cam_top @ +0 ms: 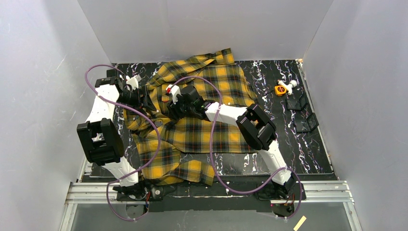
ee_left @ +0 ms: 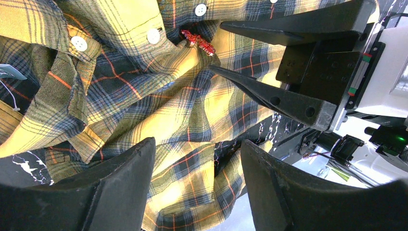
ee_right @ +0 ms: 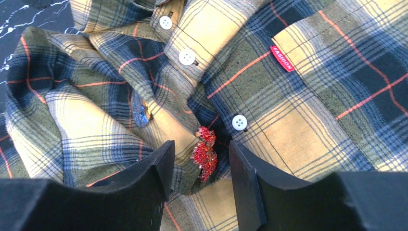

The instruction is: Remove the brooch from the garment

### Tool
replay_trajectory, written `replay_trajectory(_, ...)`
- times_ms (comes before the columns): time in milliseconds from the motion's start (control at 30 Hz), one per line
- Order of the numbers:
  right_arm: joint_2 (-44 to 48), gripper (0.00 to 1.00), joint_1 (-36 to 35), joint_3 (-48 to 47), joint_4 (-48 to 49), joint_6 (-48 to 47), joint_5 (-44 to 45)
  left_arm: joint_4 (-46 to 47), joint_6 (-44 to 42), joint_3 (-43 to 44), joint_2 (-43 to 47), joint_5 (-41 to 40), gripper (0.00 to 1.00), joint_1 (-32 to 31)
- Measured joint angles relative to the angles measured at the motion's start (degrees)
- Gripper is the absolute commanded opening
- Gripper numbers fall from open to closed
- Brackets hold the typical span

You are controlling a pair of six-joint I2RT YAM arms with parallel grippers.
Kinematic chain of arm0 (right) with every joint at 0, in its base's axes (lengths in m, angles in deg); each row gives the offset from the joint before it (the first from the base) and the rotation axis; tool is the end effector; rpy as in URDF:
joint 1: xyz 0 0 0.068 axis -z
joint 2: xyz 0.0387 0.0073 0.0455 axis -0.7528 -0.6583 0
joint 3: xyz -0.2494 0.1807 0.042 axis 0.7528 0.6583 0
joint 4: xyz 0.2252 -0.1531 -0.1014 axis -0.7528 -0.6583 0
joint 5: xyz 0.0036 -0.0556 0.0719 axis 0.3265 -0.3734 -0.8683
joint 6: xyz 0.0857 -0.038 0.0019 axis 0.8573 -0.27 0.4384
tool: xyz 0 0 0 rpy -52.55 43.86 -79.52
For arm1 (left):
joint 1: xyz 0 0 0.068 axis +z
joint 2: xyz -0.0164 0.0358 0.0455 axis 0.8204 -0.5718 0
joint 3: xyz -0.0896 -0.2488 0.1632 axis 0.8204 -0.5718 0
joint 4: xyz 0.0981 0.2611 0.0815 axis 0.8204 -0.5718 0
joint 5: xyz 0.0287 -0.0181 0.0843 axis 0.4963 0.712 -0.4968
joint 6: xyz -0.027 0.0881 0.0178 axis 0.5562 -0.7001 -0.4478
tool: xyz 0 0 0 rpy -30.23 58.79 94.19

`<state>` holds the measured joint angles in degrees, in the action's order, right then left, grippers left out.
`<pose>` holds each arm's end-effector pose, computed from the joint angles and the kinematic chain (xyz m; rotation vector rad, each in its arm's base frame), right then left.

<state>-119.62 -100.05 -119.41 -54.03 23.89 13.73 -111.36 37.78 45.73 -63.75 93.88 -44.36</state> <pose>0.3660 0.4884 0.1866 -1.0558 1.7902 0.8011 0.3889 0.0247 0.2746 -0.0604 2.6219 -0.7681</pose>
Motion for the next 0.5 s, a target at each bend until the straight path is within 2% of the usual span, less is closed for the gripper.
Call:
replay_trajectory(233,-0.02,0.47,0.0,0.0,-0.5,-0.5,-1.46,0.02,0.0,0.0,0.0,0.0,0.64,0.0)
replay_trajectory(367,-0.13,0.4,0.0,-0.02,-1.68,-1.79,-1.2,0.02,0.0,0.0,0.0,0.0,0.63,0.0)
replay_trajectory(500,-0.52,0.39,0.0,-0.26,-2.99,-2.89,-0.81,0.02,0.0,0.04,-0.02,0.0,0.63,0.0)
